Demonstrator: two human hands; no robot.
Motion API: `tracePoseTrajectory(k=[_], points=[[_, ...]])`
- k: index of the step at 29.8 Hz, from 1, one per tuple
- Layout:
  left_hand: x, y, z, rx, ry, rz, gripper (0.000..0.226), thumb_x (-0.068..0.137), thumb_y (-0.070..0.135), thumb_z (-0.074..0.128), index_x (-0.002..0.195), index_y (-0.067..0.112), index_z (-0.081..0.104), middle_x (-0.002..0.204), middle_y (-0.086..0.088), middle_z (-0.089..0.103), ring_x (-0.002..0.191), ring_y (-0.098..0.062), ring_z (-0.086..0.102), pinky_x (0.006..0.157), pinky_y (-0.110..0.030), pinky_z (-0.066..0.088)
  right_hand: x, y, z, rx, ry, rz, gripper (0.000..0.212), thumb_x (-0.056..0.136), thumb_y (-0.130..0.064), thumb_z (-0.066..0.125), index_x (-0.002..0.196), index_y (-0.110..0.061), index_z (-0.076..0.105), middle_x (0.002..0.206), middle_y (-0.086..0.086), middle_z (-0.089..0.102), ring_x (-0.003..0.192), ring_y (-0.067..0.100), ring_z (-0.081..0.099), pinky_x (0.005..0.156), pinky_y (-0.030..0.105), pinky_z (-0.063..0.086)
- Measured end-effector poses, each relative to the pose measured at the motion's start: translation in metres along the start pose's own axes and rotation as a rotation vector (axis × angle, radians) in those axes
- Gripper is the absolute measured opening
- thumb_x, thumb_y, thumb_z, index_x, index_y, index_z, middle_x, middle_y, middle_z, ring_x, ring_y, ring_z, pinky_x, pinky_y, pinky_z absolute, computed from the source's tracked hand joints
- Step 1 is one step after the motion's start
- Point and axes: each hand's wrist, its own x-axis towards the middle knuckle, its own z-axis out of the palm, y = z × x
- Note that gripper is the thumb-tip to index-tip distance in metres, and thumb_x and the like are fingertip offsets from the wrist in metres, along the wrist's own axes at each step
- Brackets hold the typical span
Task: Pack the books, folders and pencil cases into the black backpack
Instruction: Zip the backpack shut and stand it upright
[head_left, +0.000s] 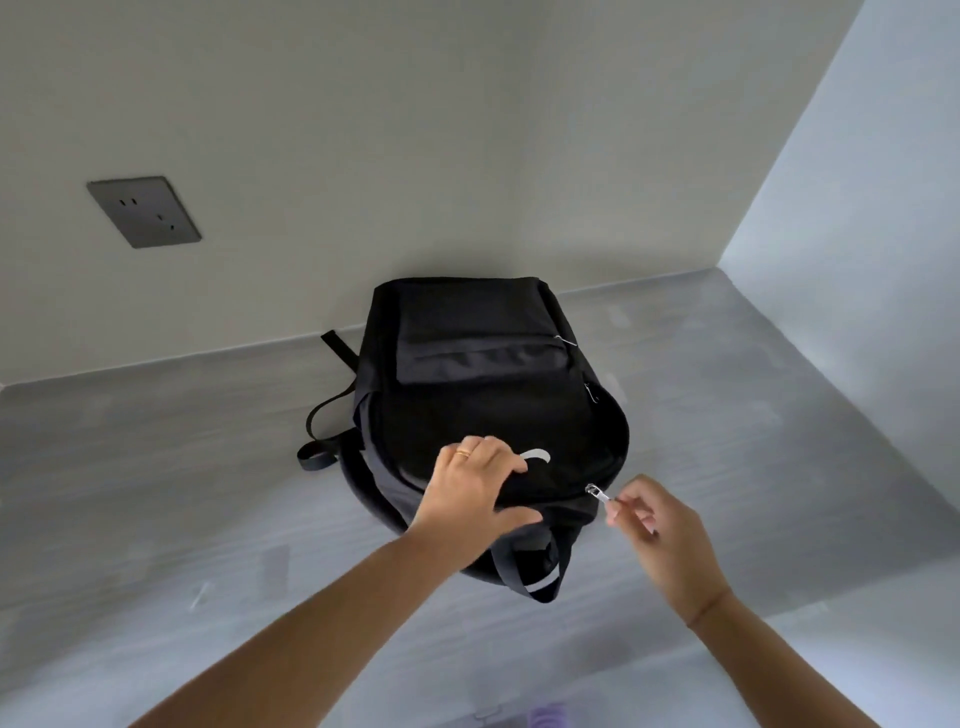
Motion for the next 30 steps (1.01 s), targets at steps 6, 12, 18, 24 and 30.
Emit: tracePoseTrajectory(k=[6,12,18,24,30], points=[[0.027,0.039,0.033,0.072,0.03,0.074,0.038,0.084,0.046,0.061,0.112,0.021,0.061,0.111,0.003,0.06,0.107,-0.018,0.052,0.092,-0.031,0.037,0.007,0.0,0.001,0.131,-0.023,0.061,0.015,0.084,-0.007,0.064,0.079,-0.021,0.065,0.065,-0.009,0.067,0.068,-0.007,0.062,0.058,0.003,0.041],[0.025,0.04,0.04,0.007,0.144,0.137,0.017,0.064,0.029,0.08,0.07,0.02,0.066,0.071,0.009,0.062,0.068,-0.01,0.061,0.069,-0.016,0.041,0.025,0.012,-0.007,0.171,0.031,0.078,0.013,0.08,-0.009,0.067,0.069,-0.015,0.067,0.064,-0.002,0.067,0.065,0.004,0.059,0.058,0.008,0.041],[0.018,0.043,0.042,-0.136,0.103,0.039,0.011,0.071,0.025,0.073,0.073,0.017,0.065,0.072,0.009,0.062,0.071,-0.01,0.058,0.065,-0.015,0.04,0.066,0.044,-0.028,0.205,0.048,0.173,0.009,0.08,-0.009,0.068,0.072,-0.014,0.068,0.065,0.0,0.067,0.059,-0.002,0.058,0.058,0.007,0.042],[0.046,0.068,0.038,-0.121,-0.085,-0.18,0.024,0.083,0.04,0.065,0.093,0.02,0.057,0.098,0.008,0.056,0.094,-0.012,0.054,0.075,-0.024,0.045,0.092,0.062,-0.026,0.386,0.058,0.278,0.008,0.081,-0.013,0.068,0.075,-0.008,0.068,0.068,0.009,0.067,0.064,0.016,0.061,0.068,0.026,0.048],[0.109,0.108,0.064,0.003,-0.197,-0.366,0.049,0.083,0.05,0.06,0.114,0.015,0.046,0.111,-0.002,0.058,0.102,-0.022,0.056,0.083,-0.035,0.049,0.096,0.062,-0.037,0.354,-0.018,0.162,0.01,0.081,-0.015,0.069,0.071,-0.014,0.068,0.064,-0.001,0.065,0.058,0.0,0.056,0.057,0.007,0.041]])
